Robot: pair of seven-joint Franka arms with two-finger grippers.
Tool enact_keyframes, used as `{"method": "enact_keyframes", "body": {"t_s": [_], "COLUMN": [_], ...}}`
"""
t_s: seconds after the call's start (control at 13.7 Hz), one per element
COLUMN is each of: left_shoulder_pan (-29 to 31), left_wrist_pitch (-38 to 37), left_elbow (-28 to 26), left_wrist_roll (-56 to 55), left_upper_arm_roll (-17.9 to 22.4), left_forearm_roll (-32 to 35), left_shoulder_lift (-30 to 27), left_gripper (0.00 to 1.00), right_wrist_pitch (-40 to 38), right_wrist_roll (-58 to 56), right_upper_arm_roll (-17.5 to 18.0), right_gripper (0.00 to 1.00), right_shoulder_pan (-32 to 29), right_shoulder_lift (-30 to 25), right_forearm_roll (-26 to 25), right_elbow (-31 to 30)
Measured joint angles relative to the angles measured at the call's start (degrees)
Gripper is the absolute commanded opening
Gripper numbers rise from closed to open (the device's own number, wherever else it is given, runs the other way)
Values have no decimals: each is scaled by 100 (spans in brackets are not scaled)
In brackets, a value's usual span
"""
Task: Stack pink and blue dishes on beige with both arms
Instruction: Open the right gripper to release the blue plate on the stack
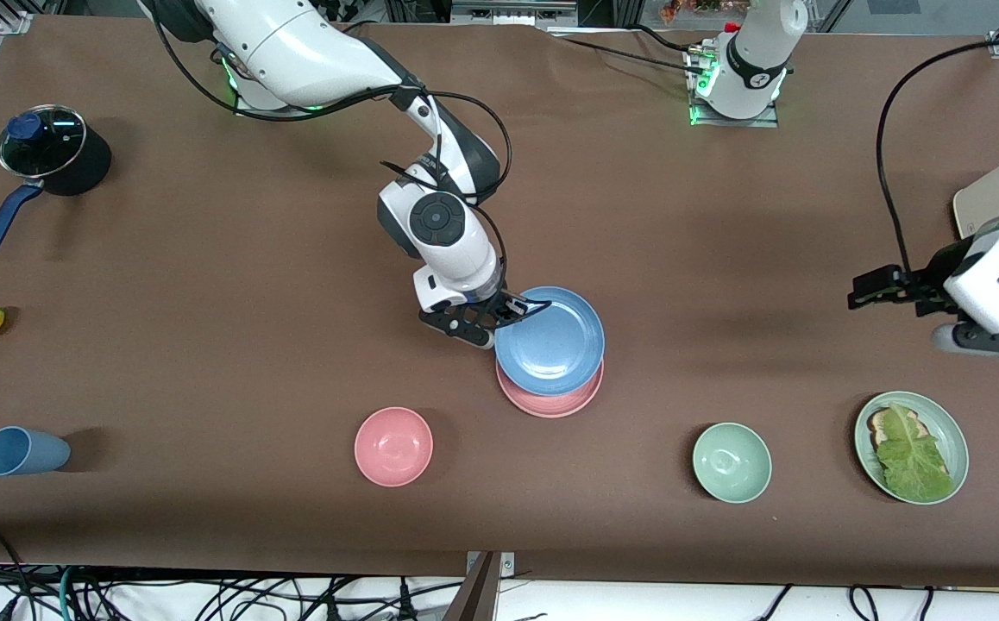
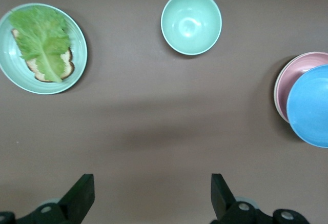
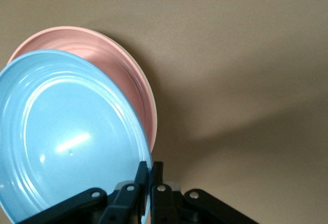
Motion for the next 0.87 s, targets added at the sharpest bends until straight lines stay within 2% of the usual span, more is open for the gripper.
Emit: {"method": "enact_keyframes", "body": {"t_s": [0.44,0.51,0.58,0.73,0.87], "left_shoulder_pan": [6,6,6,6,6], "left_wrist_pitch": [-589,-770,-985,-1161,-1165], "left_elbow": [-12,-14,-18,-18,-18], "left_wrist_roll": [-40,-40,-40,-40,-44], "left_upper_arm_roll": [-6,-6,-6,-12,-19], "left_forearm_roll": [0,0,0,0,0], "left_shoulder_lift": [-499,-501,-500,-501,-501], "left_gripper": [100,100,100,100,100], "right_wrist_pitch": [391,400,403,406,407], "right_wrist_roll": [10,10,10,11,11], "right_upper_arm_roll": [-76,-76,-76,-76,-97], "right_gripper": [0,4,28,57,72], "right_shoulder_pan": [4,4,5,5,6], "right_shoulder_lift": [290,312,316,315,316], "right_forearm_roll": [-3,-3,-3,-4,-7], "right_elbow": [100,119,125,141,163]}}
